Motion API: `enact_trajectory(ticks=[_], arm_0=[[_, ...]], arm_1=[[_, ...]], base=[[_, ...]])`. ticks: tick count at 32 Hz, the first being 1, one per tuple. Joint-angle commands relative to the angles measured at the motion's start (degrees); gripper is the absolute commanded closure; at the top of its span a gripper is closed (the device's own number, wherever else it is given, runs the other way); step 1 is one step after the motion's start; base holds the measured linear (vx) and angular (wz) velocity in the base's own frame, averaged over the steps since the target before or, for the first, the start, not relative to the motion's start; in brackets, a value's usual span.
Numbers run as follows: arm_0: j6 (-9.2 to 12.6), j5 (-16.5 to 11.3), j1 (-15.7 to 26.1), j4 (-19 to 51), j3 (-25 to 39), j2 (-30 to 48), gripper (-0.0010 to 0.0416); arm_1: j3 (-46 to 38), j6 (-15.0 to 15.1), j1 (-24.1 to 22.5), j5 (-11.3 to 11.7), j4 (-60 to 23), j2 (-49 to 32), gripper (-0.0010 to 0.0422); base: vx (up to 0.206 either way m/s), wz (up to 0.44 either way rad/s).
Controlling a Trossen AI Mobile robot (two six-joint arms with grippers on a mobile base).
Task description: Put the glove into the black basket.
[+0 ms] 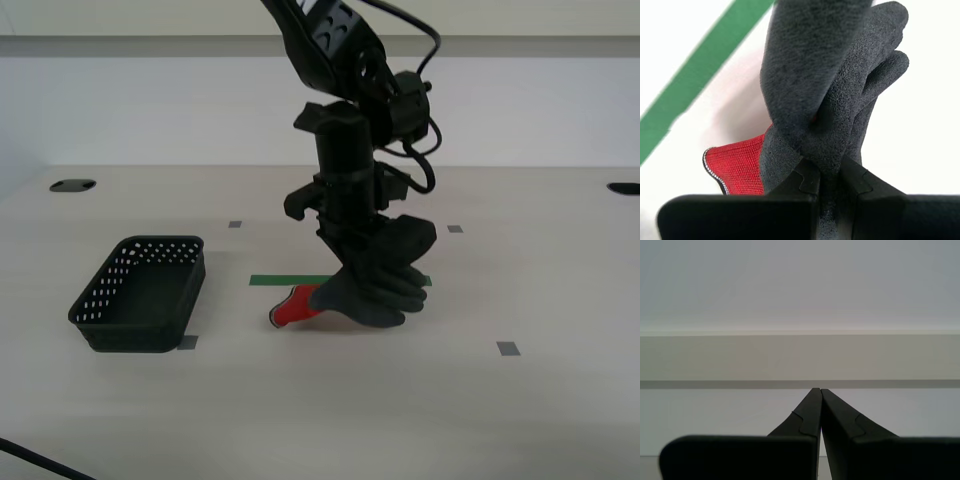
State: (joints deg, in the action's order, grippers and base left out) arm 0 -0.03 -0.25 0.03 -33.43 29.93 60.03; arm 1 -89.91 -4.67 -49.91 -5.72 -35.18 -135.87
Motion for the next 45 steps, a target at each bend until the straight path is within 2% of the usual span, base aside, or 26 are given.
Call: enact_trajectory(ticks=[1, 3, 9, 17, 19, 21, 22, 27, 32, 36, 38, 40, 45], arm_0=[[0.0, 0.04, -0.04, -0.31, 0.07, 0.02, 0.0405], [0.02, 0.04, -0.02, -0.33, 0.07, 0.02, 0.0405], [0.0, 0.04, -0.02, -0.37, 0.07, 0.02, 0.0405], [0.0, 0.04, -0.04, -0.35, 0.07, 0.02, 0.0405], [0.0, 0.04, -0.02, -0.35, 0.07, 0.02, 0.0405], [0.0, 0.04, -0.04, -0.39, 0.07, 0.02, 0.0405], [0.0, 0.04, -0.02, -0.35, 0.07, 0.02, 0.0405], [0.02, 0.04, -0.04, -0.39, 0.07, 0.02, 0.0405], [0.0, 0.04, -0.04, -0.22, 0.07, 0.02, 0.0405], [0.0, 0.04, -0.02, -0.31, 0.07, 0.02, 0.0405], [0.0, 0.04, -0.02, -0.28, 0.07, 0.02, 0.0405], [0.0, 0.04, -0.02, -0.35, 0.07, 0.02, 0.0405], [0.02, 0.04, -0.04, -0.37, 0.07, 0.02, 0.0405]], arm_1=[[0.09, 0.33, 1.33, 1.51, -1.03, 2.08, 0.0413], [0.09, 1.16, 2.82, 3.54, -2.32, 3.43, 0.0413], [1.77, 2.23, 10.67, 6.67, -5.46, 8.85, 0.0413], [8.0, 2.6, 20.35, 7.37, -5.62, 17.46, 0.0413], [11.91, 2.93, 24.83, 9.05, -5.42, 21.9, 0.0413], [15.43, 3.23, 28.5, 9.57, -5.03, 25.35, 0.0413], [18.49, 3.32, 31.3, 9.57, -4.07, 27.61, 0.0413], [28.61, 4.31, 37.4, 9.62, -0.2, 30.05, 0.0413], [38.77, 4.2, 38.69, 9.55, 10.67, 30.05, 0.0413], [40.37, 3.67, 38.88, 9.18, 11.93, 28.22, 0.0413], [40.24, 3.13, 38.95, 6.4, 13.62, 26.23, 0.0413], [40.19, 2.27, 38.95, 6.34, 14.71, 25.51, 0.0413], [40.09, 3.23, 39.06, 6.32, 15.93, 25.51, 0.0412]], base=[[0.0, 0.0], [0.0, 0.0], [0.0, 0.0], [0.0, 0.0], [0.0, 0.0], [0.0, 0.0], [0.0, 0.0], [0.0, 0.0], [0.0, 0.0], [0.0, 0.0], [0.0, 0.0], [0.0, 0.0], [0.0, 0.0]])
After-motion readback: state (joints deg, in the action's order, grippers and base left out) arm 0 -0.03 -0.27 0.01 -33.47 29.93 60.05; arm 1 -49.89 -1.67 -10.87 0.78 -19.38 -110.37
